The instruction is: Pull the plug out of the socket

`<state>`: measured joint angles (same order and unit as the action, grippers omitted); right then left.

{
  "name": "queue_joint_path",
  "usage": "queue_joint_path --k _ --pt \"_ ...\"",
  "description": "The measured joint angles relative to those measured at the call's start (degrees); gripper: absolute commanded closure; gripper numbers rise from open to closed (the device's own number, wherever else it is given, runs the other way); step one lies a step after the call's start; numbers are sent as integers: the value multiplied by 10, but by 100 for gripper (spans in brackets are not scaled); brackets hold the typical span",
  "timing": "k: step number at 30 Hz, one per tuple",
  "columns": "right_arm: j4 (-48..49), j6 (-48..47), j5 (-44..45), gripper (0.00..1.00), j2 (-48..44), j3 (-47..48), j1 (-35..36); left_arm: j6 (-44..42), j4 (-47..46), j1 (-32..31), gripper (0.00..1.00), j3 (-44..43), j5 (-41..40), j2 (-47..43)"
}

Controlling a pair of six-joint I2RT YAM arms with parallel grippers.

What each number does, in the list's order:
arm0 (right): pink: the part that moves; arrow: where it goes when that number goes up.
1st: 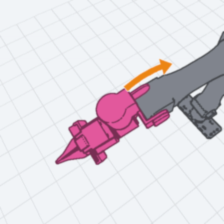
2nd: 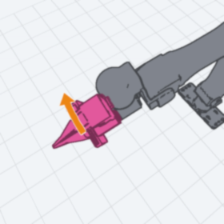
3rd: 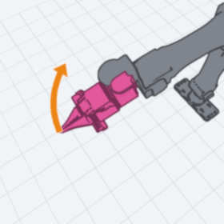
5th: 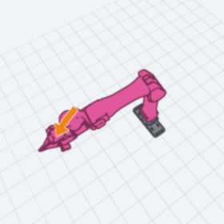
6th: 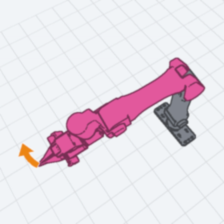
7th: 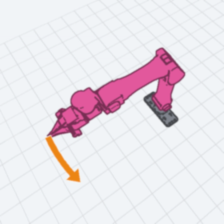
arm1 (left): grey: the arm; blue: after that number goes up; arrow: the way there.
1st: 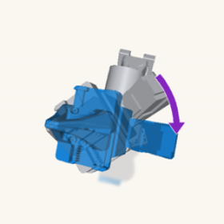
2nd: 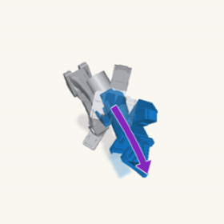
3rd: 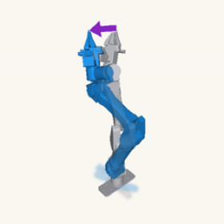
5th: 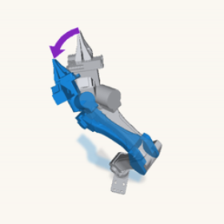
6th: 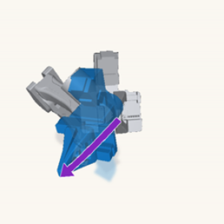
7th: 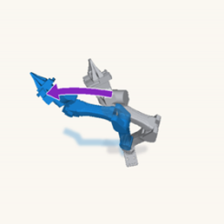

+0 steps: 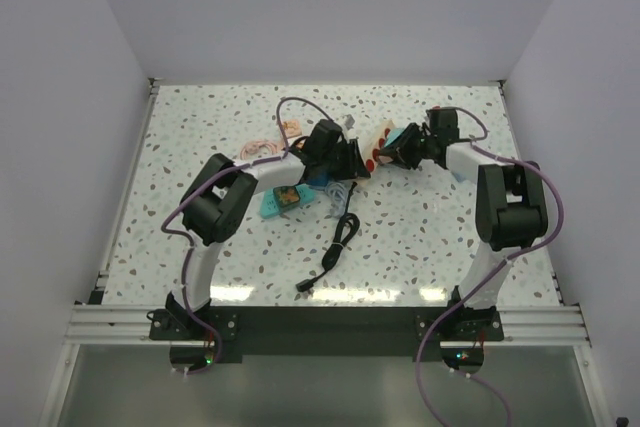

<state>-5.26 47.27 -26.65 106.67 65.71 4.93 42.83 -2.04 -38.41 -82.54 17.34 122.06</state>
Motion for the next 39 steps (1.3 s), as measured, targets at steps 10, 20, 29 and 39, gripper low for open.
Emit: queue_joint_path --k 10,20,29,39 --pt "-21 -17 -5 100 3 12 0 7 -13 -2 43 5 9 -2" --pt "-36 -53 -28 100 0 7 -11 -4 9 -15 36 -63 48 42" --pt "-61 -60 -39 100 -15 3 -12 -5 37 -12 100 -105 30 89" --pt "-106 -63 -57 100 -111 -28 -10 0 50 -13 100 -106 9 90"
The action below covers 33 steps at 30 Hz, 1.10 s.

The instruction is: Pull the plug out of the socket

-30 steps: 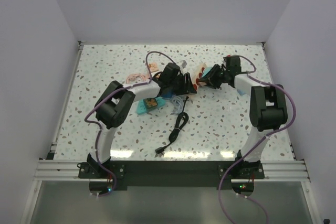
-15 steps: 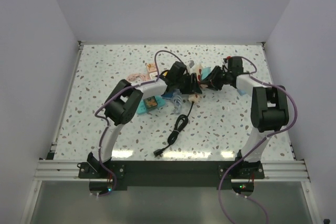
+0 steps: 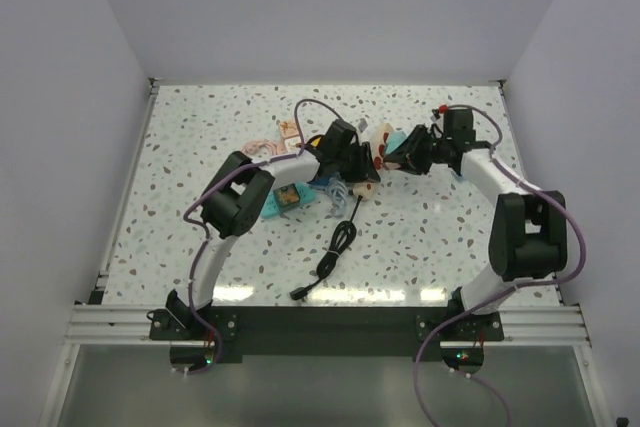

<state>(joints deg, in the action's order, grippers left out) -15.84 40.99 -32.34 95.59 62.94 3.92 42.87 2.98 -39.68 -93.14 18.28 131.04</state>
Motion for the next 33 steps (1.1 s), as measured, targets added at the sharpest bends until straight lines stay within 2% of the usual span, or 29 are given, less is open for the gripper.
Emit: queue_joint_path --k 4,8,11,15,17,18,19,22,23,25,27,33 --pt "-18 1 23 100 -53 -22 -38 0 0 1 100 0 0 0" --pt "-24 10 78 100 -64 -34 -127 0 -3 2 100 2 4 0" --pt "-24 20 116 100 -31 -19 -165 3 -15 3 100 12 7 -3" --pt "-18 33 138 100 61 41 -164 5 -20 4 100 29 5 -14" --pt "-16 37 149 82 102 72 -162 5 -19 5 100 35 6 -18" --pt "-15 39 153 77 117 85 -161 5 -19 5 100 37 6 -20" --pt "-14 41 160 63 131 97 -162 5 -19 6 100 38 6 -20" --pt "-14 50 177 36 150 111 -166 5 -19 6 100 39 5 -21" --pt "-16 50 181 31 150 111 -168 4 -19 6 100 39 5 -22" --pt "-17 50 188 23 148 111 -171 4 -18 6 100 39 5 -22" --pt "-22 47 192 20 142 111 -174 4 -18 6 100 39 5 -22" --pt "-34 32 178 20 39 70 -170 4 -10 6 100 39 6 -24"
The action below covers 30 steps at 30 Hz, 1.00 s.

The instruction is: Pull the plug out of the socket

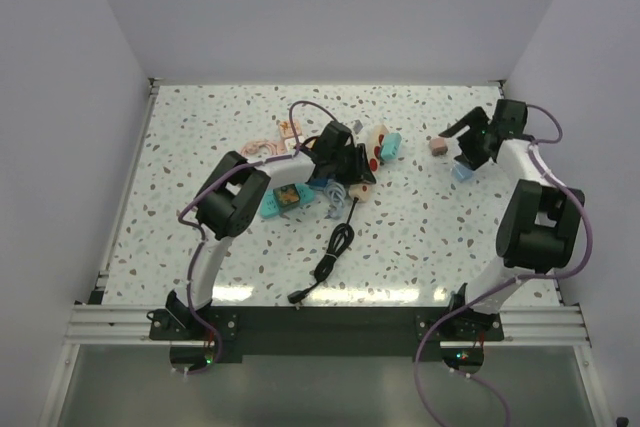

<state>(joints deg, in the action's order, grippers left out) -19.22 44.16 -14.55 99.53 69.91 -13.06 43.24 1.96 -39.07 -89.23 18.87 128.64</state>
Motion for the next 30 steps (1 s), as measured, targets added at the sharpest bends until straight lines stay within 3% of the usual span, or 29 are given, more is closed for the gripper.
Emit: queue_joint_path --k 5,15,18,22,23,25,27,30 --pt "22 -21 -50 22 -48 -28 36 0 1 0 100 0 2 0" --pt "35 -53 -104 27 76 4 157 1 4 -4 100 0 12 0" --pt "39 -58 -106 44 108 31 171 1 4 -5 100 0 16 0" --pt "44 -63 -105 78 134 57 178 6 5 -5 100 0 19 -1" --pt "44 -63 -106 92 135 59 178 7 5 -5 100 0 19 -1" --pt "42 -62 -106 100 136 59 178 7 5 -5 77 0 18 -1" --pt "41 -64 -106 100 136 59 178 7 5 -5 52 0 18 -1" --pt "43 -75 -105 100 134 53 178 6 -2 -7 38 -3 25 -1"
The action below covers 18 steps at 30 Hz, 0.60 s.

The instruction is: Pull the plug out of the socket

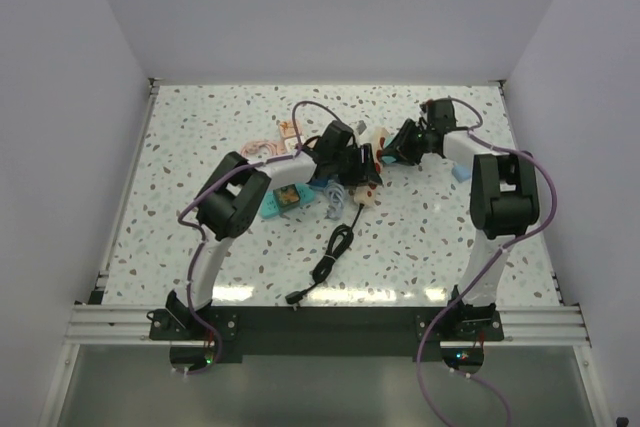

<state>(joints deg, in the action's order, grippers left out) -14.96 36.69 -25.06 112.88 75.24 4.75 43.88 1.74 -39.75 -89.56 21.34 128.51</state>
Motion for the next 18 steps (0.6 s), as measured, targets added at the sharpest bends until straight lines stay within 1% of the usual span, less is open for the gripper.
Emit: queue_joint_path --k 3,5,9,10,14,15,17,18 --pt "12 -4 -3 100 -11 -20 -3 -1 3 -5 37 -12 2 1" --pt "24 -4 -4 100 -25 -39 -6 -2 14 -5 38 -29 2 5" --pt "30 -3 0 100 -52 -69 -13 -4 28 -6 56 -70 4 29" --pt "30 -3 0 100 -56 -73 -14 -6 28 -5 63 -76 3 34" --pt "34 2 2 100 -57 -81 -15 -10 38 -3 74 -90 6 51" --pt "34 2 3 100 -57 -82 -15 -10 40 -3 85 -92 7 52" --pt "34 4 2 100 -57 -82 -15 -10 40 -3 99 -92 7 52" --pt "33 4 3 100 -57 -81 -15 -10 40 -3 100 -92 7 52"
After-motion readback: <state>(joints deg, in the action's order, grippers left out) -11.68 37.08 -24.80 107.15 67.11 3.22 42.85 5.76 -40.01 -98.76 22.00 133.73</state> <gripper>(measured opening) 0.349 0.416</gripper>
